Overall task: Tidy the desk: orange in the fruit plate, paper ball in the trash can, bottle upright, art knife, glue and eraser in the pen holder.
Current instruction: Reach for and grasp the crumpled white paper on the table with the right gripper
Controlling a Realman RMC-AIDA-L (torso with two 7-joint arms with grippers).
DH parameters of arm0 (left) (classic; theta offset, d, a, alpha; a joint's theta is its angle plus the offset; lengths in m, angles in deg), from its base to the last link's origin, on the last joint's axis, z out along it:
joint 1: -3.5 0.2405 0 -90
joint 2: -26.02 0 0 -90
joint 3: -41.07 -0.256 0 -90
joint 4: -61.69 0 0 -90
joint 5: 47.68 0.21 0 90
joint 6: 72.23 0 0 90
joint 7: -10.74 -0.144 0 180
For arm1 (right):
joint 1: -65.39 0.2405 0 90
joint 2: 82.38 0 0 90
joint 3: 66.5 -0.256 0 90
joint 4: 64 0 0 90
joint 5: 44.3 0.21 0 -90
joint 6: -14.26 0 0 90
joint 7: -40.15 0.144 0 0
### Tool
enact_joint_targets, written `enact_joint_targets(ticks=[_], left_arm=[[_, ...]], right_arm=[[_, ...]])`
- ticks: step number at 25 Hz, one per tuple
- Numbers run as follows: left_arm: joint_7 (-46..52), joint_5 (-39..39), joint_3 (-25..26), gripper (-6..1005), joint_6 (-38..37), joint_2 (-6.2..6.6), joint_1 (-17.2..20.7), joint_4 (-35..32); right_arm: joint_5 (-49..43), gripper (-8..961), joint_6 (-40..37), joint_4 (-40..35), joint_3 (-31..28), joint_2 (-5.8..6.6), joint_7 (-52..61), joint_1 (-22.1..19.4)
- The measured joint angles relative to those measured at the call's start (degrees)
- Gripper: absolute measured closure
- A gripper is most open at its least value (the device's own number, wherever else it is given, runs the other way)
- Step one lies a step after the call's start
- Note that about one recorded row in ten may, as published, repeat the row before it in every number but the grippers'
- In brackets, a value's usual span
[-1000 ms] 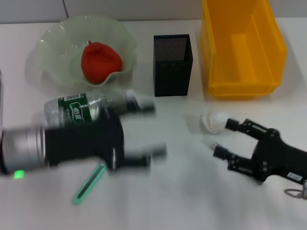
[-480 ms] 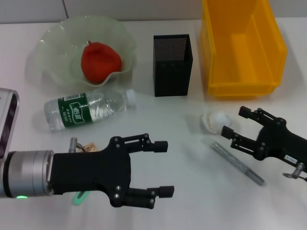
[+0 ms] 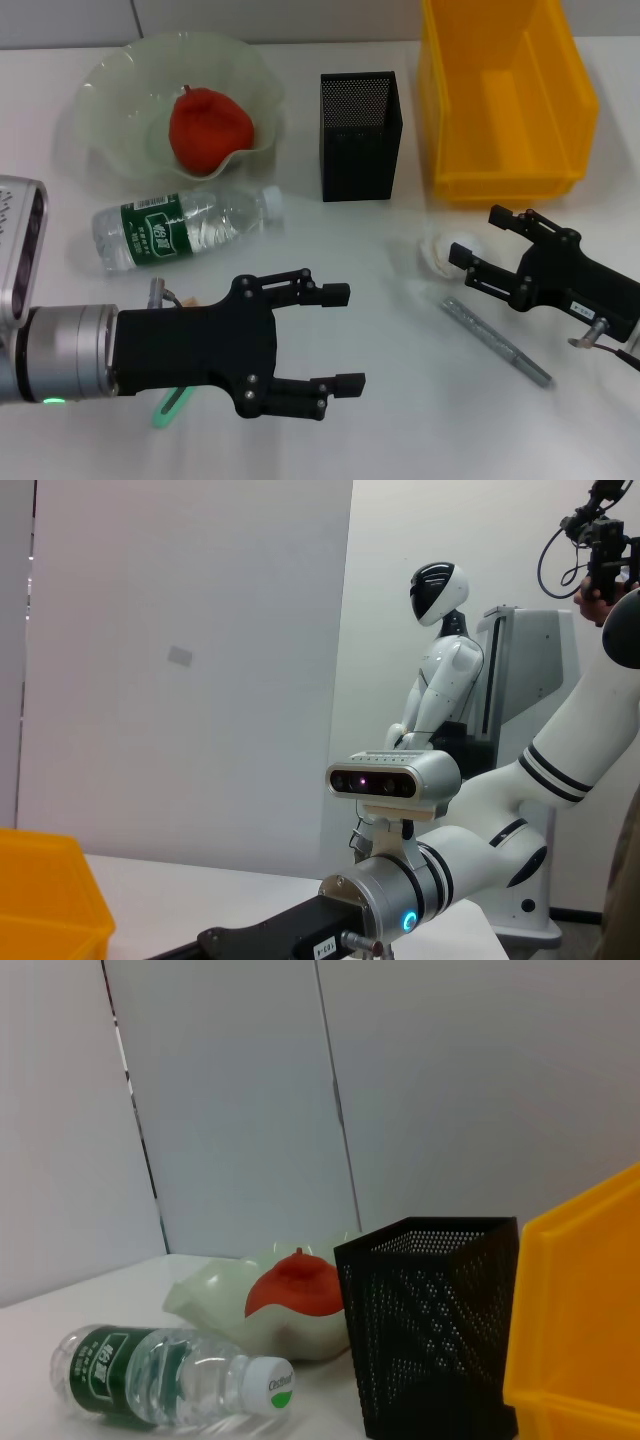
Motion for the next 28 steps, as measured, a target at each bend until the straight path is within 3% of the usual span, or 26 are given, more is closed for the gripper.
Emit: enact_joint_targets(ticks=[20,25,28], left_arm=[[-0.1,0.0,0.0,168,0.5,0.01,-1.1,0.1],[-0.1,0.0,0.0,169,0.5,0.01,-1.1,0.1],[-0.1,0.0,0.0,169,0.5,-0.04,-1.1,0.1]], right_arm=[[-0.7,153,7.7,3.1,0.4,0.06,0.3,3.3],[-0.6,208,7.8,3.1,0.4,0.04,0.3,3.2],[-0.5,324,7.6,3.1,0.4,0.05,0.3,3.0]])
